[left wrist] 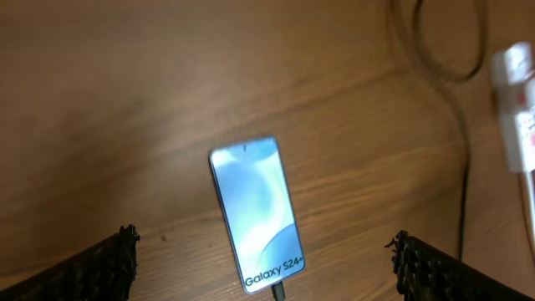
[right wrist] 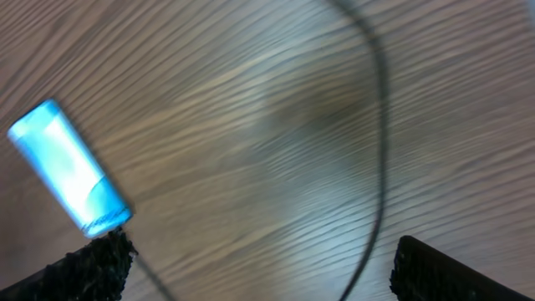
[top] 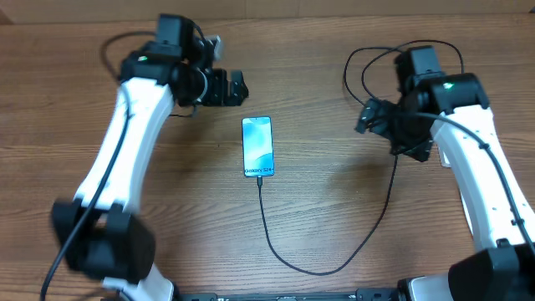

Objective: Plug charger to phone and switch on socket

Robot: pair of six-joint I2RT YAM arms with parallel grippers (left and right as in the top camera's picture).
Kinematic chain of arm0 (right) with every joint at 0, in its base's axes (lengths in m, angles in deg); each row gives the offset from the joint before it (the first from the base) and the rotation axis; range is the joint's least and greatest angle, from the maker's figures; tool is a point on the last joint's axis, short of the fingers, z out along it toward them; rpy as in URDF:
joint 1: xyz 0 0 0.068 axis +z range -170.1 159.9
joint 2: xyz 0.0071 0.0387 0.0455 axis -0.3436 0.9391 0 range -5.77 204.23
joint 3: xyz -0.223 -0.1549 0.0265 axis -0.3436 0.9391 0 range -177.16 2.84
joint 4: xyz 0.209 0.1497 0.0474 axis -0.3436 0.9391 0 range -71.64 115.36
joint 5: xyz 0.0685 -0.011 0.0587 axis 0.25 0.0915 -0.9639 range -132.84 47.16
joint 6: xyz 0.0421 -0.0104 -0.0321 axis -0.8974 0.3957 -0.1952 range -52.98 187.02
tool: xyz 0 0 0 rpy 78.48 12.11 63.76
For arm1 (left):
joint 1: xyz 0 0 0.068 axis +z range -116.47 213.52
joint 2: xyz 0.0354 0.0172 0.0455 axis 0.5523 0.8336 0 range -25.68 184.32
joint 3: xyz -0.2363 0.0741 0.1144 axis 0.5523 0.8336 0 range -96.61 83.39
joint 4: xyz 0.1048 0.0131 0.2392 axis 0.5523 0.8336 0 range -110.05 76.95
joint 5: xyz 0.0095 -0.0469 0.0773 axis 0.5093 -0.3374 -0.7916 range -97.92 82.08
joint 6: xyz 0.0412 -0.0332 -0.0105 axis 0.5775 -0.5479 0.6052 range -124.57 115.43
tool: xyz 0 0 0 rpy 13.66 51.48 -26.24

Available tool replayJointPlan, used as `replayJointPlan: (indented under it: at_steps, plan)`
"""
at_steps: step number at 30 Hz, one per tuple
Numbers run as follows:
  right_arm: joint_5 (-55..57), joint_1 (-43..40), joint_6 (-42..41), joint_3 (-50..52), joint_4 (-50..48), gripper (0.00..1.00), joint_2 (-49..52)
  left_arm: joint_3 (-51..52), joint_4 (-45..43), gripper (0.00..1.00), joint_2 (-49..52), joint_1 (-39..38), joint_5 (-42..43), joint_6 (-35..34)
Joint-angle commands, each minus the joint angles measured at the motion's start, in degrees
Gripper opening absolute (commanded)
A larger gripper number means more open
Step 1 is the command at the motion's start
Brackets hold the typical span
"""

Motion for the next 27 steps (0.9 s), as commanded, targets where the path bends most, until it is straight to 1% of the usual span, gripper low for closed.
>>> replayJointPlan:
  at_steps: [1,3,5,8,11,12,14,15,17,22,27]
  plan:
    - [-0.37,-4.66,1.27,0.22,-0.46,1.0,0.22,-1.66,-1.53,1.0,-11.28,0.24,-12.68,1.33]
    - [-0.31,-6.82,1.29,0.22,-2.97,1.0,0.24,-1.66,-1.29,1.0,-14.53,0.22,-16.76,1.33]
    - [3.41,-8.44,1.01,0.24,-6.01,1.0,0.24,-1.66,-0.9,1.0,-14.95,0.22,-16.72,1.33]
    - [3.85,-11.3,0.94,0.22,-9.6,1.0,0.24,-1.62,-0.46,1.0,-14.36,0.22,-16.72,1.33]
    - [5.97,-15.5,1.11,0.22,-10.86,1.0,0.24,-1.62,-0.48,1.0,-14.23,0.22,-16.72,1.33]
    - [6.99,-18.49,1.38,0.24,-12.0,1.0,0.35,-1.62,-0.48,1.0,-14.23,0.22,-16.72,1.33]
    - [7.61,-22.77,6.21,0.24,-16.52,1.0,0.7,-1.62,-0.48,1.0,-14.19,0.22,-16.72,1.33]
    - [7.61,-24.48,10.49,0.24,-18.84,1.0,1.25,-1.62,-0.48,1.0,-14.19,0.22,-16.72,1.33]
    - [7.72,-27.02,15.82,0.24,-20.98,1.0,3.41,-1.62,-0.48,1.0,-14.19,0.22,-16.72,1.33]
    - [7.13,-34.03,16.13,0.24,-24.74,1.0,11.93,-1.62,-0.48,1.0,-14.19,0.22,-16.72,1.33]
    - [7.1,-37.88,16.13,0.24,-27.91,1.0,16.31,-1.62,-0.5,1.0,-14.19,0.22,-16.72,1.33]
